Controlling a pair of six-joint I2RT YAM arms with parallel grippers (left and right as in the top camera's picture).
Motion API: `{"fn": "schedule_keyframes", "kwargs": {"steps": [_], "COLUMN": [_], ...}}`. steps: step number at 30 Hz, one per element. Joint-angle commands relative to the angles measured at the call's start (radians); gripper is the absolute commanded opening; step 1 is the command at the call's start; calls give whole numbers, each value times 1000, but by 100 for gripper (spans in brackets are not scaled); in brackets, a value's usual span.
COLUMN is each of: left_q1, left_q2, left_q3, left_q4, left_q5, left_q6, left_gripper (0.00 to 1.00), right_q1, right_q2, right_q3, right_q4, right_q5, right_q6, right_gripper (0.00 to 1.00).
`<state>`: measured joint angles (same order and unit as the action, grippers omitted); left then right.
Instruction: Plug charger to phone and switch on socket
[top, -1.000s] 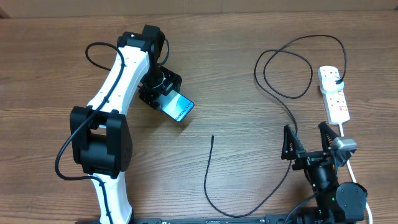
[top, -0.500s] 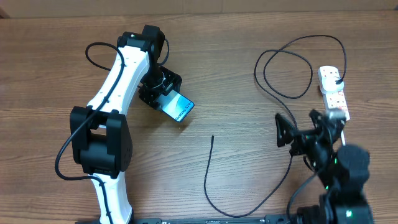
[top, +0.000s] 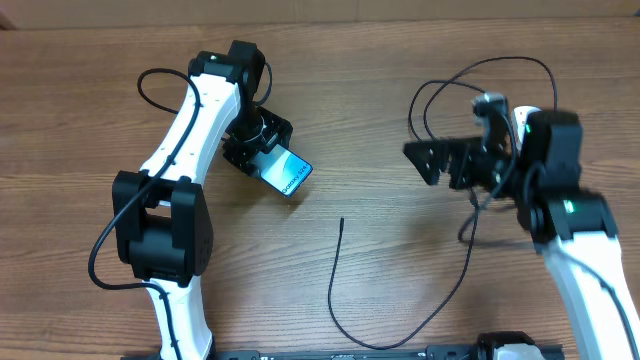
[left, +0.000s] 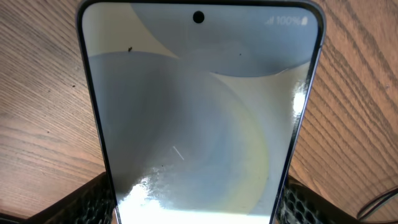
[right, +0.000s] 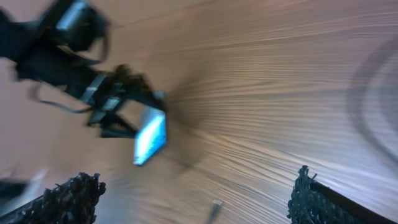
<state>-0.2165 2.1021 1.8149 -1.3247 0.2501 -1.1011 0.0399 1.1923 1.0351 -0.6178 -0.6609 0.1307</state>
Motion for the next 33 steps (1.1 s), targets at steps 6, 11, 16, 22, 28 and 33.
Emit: {"fn": "schedule_keyframes", "kwargs": {"steps": [6,11,16,22,28,33], "left_q1": [-9,-9,-9,-9,-10,-10], "left_q2": [-43,-43,-43,-43,-43,-43], "left_q3": [28,28,28,28,28,28], "left_q4": [-6,-5,-3,8,50,86], "left_q5": [13,13,13,25,72,111], "left_q6": [-26,-31,-67,-89,-89,-89], "left_gripper": [4,4,4,4,4,4], "right_q1": [5,5,5,5,5,11], "right_q2": [195,239,275,349,422,473], "right_q3": [42,41,40,37,37,37], "right_q4": [159,264,303,300,300,301], "right_q5": [-396,-396,-375,-365,-368,-373], "right_q6": [46,215,334,421,423,423], "right_gripper": [100,100,100,100,100,100]}}
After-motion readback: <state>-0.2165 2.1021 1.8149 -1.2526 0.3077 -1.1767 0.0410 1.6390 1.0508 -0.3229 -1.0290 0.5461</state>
